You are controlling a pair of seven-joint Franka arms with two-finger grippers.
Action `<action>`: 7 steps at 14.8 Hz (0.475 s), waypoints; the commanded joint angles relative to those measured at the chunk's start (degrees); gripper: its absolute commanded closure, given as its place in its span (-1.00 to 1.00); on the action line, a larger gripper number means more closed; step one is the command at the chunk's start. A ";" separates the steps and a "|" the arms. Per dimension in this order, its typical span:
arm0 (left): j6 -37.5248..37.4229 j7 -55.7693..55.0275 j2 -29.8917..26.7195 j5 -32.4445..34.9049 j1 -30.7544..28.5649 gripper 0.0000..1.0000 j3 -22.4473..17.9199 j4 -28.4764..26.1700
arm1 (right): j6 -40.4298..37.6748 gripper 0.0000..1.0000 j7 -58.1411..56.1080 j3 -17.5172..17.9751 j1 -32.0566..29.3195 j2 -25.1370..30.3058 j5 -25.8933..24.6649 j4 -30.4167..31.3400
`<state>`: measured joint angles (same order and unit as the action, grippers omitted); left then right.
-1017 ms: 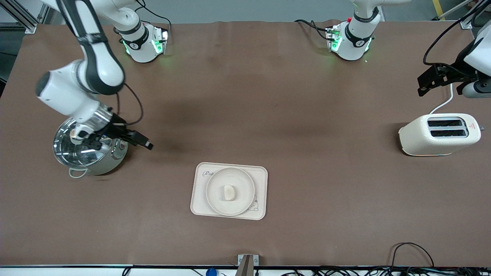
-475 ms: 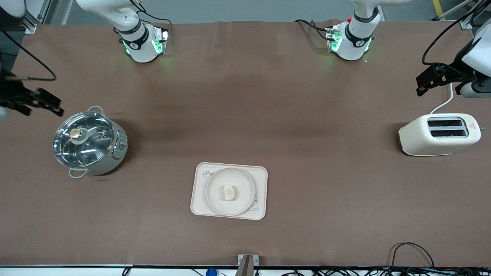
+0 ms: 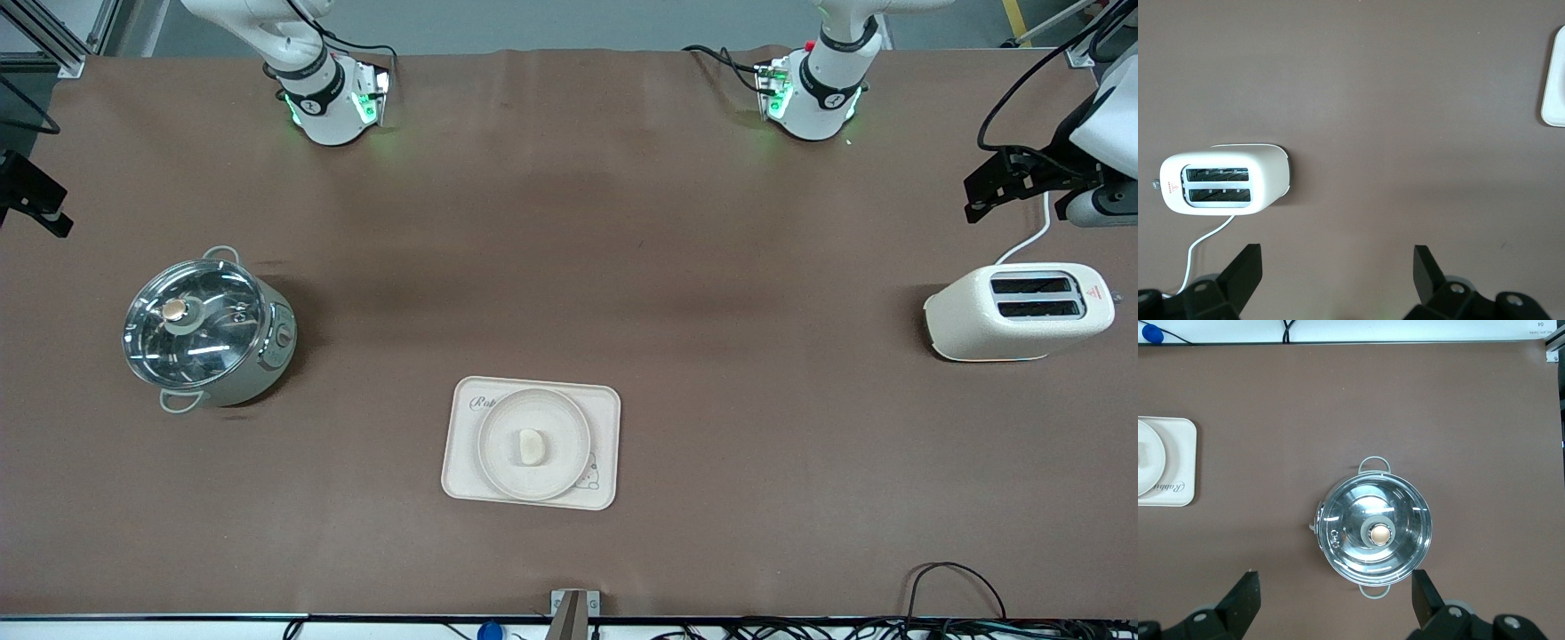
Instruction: Place bun in plate and plate on tray
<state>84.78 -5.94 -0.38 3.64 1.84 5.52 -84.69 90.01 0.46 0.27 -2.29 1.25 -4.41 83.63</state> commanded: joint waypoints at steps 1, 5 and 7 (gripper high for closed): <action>-0.32 1.02 -0.32 -1.10 0.18 -1.00 0.01 0.05 | -0.10 -1.00 0.77 1.66 -1.58 -1.33 0.44 -0.93; -0.49 0.93 -0.32 -1.44 0.62 -1.00 0.19 0.05 | -0.71 -1.00 0.42 0.96 -1.58 -1.34 3.09 -1.02; -1.28 0.06 -0.24 -3.64 0.71 -1.00 0.19 0.05 | -0.97 -1.00 0.86 0.69 -1.32 -1.34 3.09 -0.67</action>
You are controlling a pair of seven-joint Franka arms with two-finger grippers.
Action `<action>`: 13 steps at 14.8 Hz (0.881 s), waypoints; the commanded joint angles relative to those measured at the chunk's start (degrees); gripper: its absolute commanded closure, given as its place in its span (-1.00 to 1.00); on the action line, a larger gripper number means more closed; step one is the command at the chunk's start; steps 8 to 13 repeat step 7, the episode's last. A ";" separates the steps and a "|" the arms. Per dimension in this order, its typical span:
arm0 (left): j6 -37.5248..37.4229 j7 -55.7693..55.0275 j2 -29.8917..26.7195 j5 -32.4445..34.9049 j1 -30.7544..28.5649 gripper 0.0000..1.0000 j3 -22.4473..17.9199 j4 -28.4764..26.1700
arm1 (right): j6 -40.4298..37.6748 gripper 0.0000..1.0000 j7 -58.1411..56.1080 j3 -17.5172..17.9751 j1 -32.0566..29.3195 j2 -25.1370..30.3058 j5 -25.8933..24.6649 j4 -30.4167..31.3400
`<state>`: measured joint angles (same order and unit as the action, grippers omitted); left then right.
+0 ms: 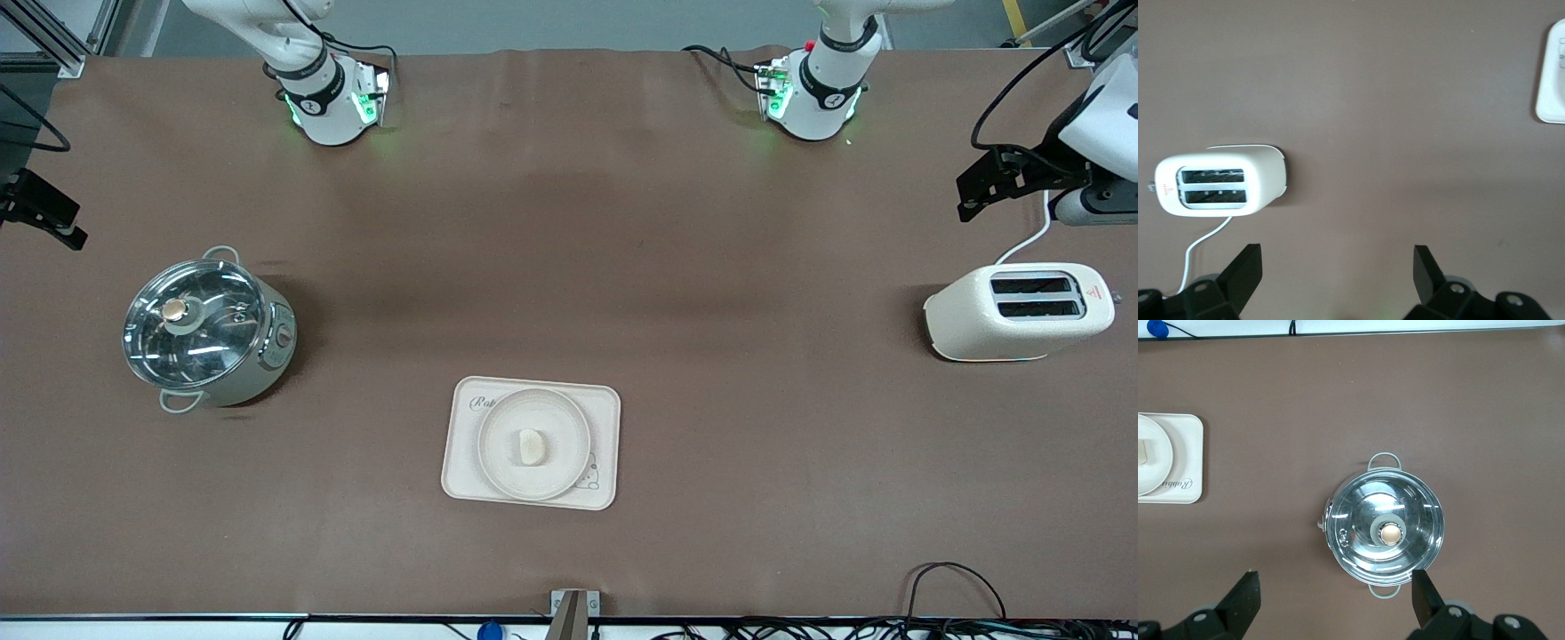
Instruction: Place bun in plate and plate on tray
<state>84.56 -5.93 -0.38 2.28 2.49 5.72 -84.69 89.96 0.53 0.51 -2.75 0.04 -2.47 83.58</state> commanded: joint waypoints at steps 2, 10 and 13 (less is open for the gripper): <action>-1.24 0.12 0.03 -2.54 -0.38 -1.00 -0.01 0.14 | -1.02 -1.00 0.79 -1.12 0.81 0.04 1.15 -0.52; -2.03 0.74 -0.06 -2.01 -0.38 -1.00 -0.01 0.58 | -0.93 -1.00 0.44 -2.19 1.79 0.04 1.24 -0.61; -2.03 0.74 -0.06 -2.01 -0.38 -1.00 -0.01 0.58 | -0.93 -1.00 0.44 -2.19 1.79 0.04 1.24 -0.61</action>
